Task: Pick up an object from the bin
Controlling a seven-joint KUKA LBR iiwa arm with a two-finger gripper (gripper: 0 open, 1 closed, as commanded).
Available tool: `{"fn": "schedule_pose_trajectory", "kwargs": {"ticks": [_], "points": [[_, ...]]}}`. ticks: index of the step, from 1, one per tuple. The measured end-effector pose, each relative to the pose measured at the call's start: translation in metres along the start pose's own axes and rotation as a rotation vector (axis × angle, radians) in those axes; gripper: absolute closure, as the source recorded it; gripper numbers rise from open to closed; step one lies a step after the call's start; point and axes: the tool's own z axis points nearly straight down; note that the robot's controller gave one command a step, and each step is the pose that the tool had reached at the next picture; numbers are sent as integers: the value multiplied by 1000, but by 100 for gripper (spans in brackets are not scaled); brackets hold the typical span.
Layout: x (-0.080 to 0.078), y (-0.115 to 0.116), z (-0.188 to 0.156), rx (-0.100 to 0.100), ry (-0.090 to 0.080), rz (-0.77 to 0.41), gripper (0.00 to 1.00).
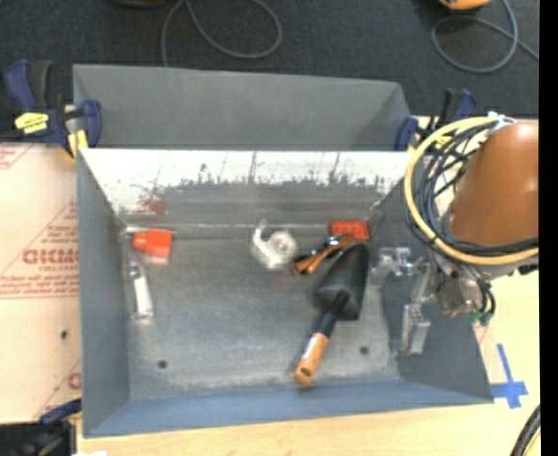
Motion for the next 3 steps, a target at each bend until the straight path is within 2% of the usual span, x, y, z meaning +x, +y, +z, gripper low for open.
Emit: {"fn": "schedule_pose_trajectory", "kwargs": {"ticks": [1, 2, 3], "points": [[0, 0, 0, 0, 0, -1, 0], [-16, 11, 48, 2, -8, -58, 0], [-16, 29, 108, 1, -7, -81, 0]]}}
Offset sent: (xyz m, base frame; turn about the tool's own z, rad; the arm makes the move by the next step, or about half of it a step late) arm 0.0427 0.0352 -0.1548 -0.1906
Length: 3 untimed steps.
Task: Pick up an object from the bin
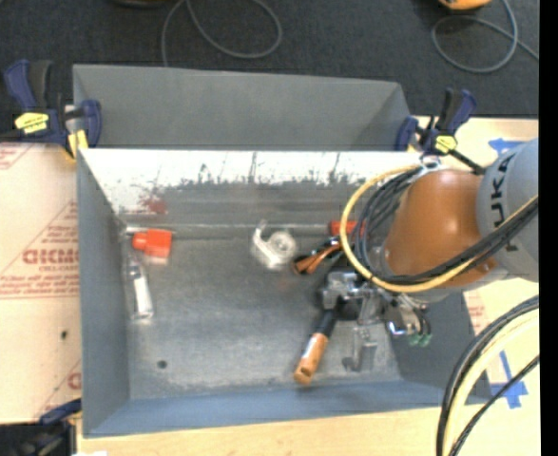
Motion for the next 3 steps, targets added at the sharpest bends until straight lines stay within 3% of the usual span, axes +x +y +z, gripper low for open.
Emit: {"fn": "schedule_pose_trajectory", "kwargs": {"ticks": [1, 2, 3], "points": [[-1, 16, 45, 1, -2, 67, 100], [-1, 16, 45, 1, -2, 67, 100], [18, 11, -91, 2, -4, 73, 100]]}}
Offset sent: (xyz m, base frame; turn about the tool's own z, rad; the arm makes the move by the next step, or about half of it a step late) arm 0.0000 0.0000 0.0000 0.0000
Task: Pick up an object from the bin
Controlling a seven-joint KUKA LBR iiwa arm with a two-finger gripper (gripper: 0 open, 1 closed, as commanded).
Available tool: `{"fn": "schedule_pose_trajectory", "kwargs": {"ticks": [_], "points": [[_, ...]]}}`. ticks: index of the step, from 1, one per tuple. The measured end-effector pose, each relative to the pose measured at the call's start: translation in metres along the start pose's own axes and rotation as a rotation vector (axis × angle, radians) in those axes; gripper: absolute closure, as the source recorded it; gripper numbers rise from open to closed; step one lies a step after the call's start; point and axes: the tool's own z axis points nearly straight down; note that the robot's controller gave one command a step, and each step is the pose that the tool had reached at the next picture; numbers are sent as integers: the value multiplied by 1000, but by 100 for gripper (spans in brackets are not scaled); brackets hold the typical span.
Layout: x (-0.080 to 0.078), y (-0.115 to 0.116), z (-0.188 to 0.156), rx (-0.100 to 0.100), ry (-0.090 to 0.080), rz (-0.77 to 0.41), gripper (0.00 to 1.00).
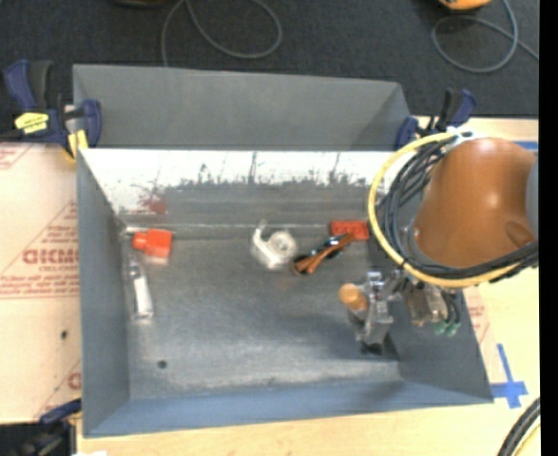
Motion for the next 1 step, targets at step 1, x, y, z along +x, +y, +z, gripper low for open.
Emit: {"fn": "schedule_pose_trajectory", "kwargs": {"ticks": [1], "points": [[0, 0, 0, 0, 1, 0, 100]]}}
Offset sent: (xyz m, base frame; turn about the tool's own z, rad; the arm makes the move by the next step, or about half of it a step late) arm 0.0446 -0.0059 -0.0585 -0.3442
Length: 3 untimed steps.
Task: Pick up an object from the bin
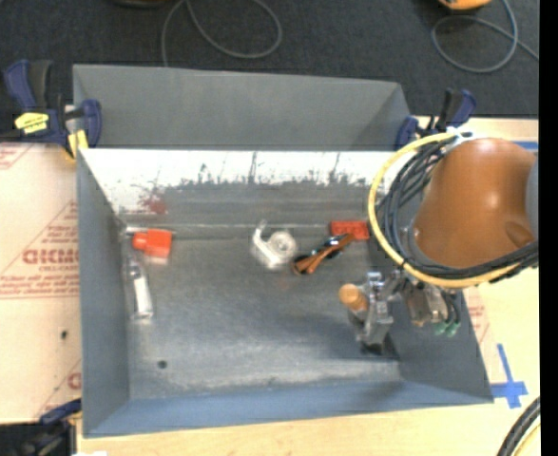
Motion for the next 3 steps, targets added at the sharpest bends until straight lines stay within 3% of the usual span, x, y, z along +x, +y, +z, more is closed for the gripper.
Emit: {"fn": "schedule_pose_trajectory", "kwargs": {"ticks": [1, 2, 3], "points": [[-46, 7, 57, -20, -8, -346, 100], [-46, 7, 56, -20, -9, -346, 100], [-48, -2, -53, -20, -11, -356, 100]]}}
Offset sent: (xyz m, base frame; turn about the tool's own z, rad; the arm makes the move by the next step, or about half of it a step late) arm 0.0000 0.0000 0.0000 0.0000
